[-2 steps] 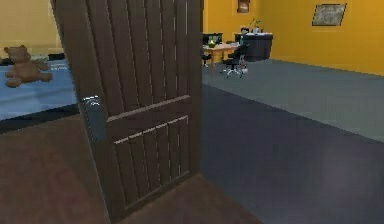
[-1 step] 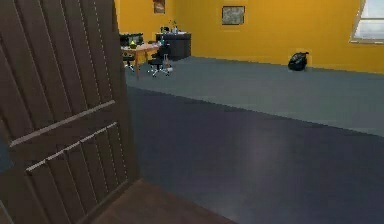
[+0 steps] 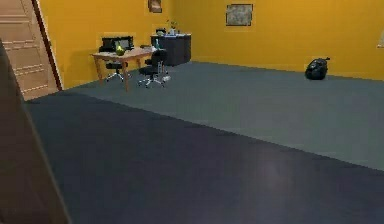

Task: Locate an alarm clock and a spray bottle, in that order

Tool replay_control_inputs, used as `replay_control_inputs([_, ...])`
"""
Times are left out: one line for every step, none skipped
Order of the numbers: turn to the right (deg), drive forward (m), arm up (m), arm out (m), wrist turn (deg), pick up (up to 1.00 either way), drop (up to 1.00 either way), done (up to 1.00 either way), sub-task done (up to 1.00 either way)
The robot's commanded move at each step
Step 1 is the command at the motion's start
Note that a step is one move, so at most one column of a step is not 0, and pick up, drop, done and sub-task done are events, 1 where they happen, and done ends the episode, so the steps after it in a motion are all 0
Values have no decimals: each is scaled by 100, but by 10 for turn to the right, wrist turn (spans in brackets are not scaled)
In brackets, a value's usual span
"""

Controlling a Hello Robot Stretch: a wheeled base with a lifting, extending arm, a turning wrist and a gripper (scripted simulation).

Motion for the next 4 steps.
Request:
replay_control_inputs([60, 0, 0, 0, 0, 0, 0, 0, 0])
replay_control_inputs([0, 35, 0, 0, 0, 0, 0, 0, 0])
replay_control_inputs([-60, 0, 0, 0, 0, 0, 0, 0, 0])
replay_control_inputs([0, 100, 0, 0, 0, 0, 0, 0, 0])
